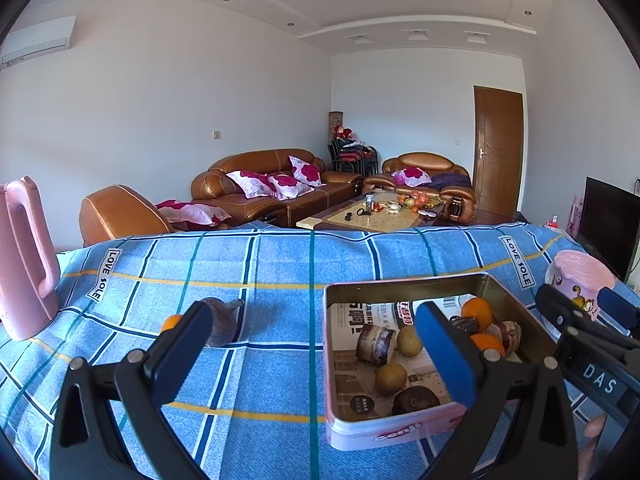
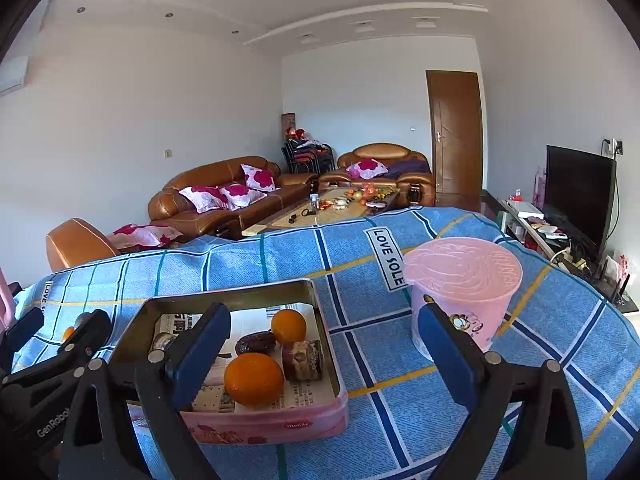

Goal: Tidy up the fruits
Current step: 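Move both tools toward the orange and dark purple fruit on the cloth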

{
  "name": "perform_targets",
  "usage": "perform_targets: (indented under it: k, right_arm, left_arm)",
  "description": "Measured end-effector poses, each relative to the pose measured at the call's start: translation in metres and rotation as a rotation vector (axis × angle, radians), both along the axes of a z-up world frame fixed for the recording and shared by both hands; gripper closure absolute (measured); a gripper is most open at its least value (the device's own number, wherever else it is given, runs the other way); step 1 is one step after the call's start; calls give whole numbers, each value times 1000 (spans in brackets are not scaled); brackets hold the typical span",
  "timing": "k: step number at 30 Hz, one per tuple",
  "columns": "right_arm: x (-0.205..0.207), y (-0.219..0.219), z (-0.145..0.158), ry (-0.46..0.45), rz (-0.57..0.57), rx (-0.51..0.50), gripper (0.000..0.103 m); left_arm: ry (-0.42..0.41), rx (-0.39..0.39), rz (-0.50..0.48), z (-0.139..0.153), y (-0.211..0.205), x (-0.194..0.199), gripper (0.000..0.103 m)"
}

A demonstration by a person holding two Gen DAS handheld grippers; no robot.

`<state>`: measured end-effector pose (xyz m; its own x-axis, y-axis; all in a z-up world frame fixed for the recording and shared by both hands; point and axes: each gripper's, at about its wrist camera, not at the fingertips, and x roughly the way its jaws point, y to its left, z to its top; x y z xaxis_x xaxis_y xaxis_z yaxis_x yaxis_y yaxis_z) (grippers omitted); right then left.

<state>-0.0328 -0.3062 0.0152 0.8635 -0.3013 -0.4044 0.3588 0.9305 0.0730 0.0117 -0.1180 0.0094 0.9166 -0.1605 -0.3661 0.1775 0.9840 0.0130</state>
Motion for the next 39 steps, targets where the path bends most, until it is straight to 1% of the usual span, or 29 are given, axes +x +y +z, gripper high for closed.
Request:
perform_targets:
  k: [4,7,10,15,22,27,30,32,37,39]
  right_arm:
    - [2,6,-3,37,-27,-15,7]
    - [0,15,-1,31,-35,-44,7]
    - [1,21,-4,33,-2,7,7]
    - [8,37,-6,48,5,54,7]
    - [23,67,-7,57,33,62,7]
    - [32,88,-7,52,64,67,7]
    - [38,104,-5,49,87,45,7]
    - [43,114,-5,48,108,44,7]
    - [59,142,-9,79,161,31,7]
    - [63,151,-8,78,177,23,7]
  left_arm:
    - [16,-2,2,-1,7,-1,0]
    - [19,0,-1,-2,13,-2,0]
    - [18,4,7,-2,23,-2,0]
    - [24,13,32,-3,39,3,0]
    - [48,16,64,-5,65,12,0]
    - [56,23,103,-5,88,21,0]
    - [67,36,150,-6,107,29,0]
    - [82,29,175,-8,122,36,0]
    - [113,31,244,-11,159,53,0]
    - [123,33,277,-12,172,59,0]
